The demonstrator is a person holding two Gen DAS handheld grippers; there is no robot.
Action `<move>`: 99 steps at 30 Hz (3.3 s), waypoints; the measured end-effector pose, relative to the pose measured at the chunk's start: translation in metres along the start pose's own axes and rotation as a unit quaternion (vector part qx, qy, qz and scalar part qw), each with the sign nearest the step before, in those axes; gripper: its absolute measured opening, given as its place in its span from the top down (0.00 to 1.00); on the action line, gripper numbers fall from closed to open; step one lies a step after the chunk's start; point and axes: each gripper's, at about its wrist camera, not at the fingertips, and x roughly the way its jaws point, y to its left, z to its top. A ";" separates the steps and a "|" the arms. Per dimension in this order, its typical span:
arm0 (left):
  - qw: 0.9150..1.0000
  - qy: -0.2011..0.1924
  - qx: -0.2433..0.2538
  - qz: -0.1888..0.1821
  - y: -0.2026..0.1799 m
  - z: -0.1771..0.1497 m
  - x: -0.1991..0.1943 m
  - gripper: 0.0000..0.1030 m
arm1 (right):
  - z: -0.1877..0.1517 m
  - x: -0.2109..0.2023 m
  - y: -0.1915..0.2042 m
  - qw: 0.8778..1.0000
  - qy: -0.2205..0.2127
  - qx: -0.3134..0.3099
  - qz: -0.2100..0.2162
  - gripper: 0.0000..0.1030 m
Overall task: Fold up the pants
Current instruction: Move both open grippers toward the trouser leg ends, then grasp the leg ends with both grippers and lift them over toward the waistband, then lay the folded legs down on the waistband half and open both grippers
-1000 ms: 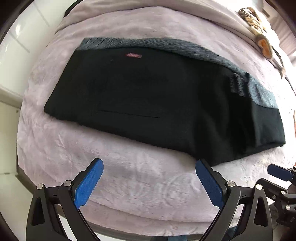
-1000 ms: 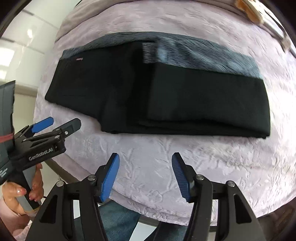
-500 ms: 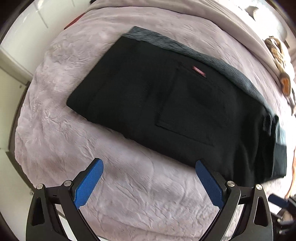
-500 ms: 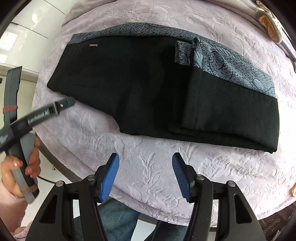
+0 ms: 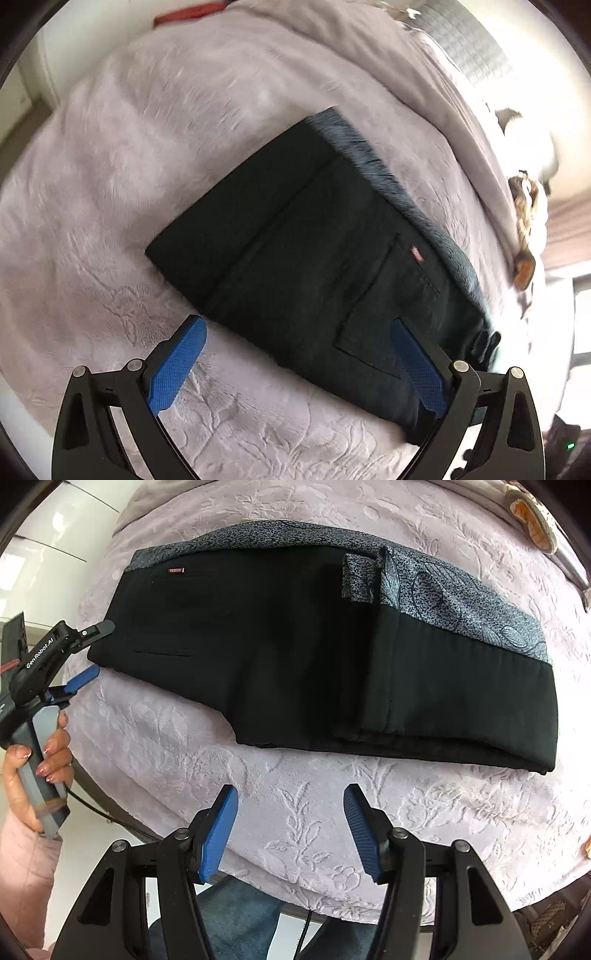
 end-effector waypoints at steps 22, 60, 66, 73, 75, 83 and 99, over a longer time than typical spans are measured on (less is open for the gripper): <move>0.998 -0.026 -0.049 -0.027 -0.017 -0.010 0.029 0.10 | -0.008 0.009 -0.004 1.000 0.006 0.014 0.012 0.38; 0.890 -0.205 0.341 0.222 -0.169 -0.087 0.000 0.61 | 0.229 0.030 0.225 0.960 0.115 -0.238 0.092 0.82; 0.864 -0.243 0.402 0.183 -0.227 -0.118 -0.031 0.61 | 0.216 -0.031 0.156 0.961 0.048 -0.193 0.194 0.83; 0.828 -0.256 0.487 0.108 -0.324 -0.179 -0.046 0.61 | 0.170 -0.114 0.021 0.942 -0.063 -0.097 0.315 0.82; 0.823 -0.245 0.505 0.087 -0.349 -0.197 -0.041 0.61 | 0.145 -0.132 -0.029 0.936 -0.097 -0.065 0.333 0.82; 0.772 -0.187 0.606 0.040 -0.441 -0.291 0.021 0.61 | 0.055 -0.142 -0.196 0.912 -0.172 0.055 0.369 0.83; 0.742 -0.049 0.663 0.087 -0.460 -0.372 0.130 0.47 | -0.009 0.010 -0.331 0.887 -0.142 0.196 0.393 0.83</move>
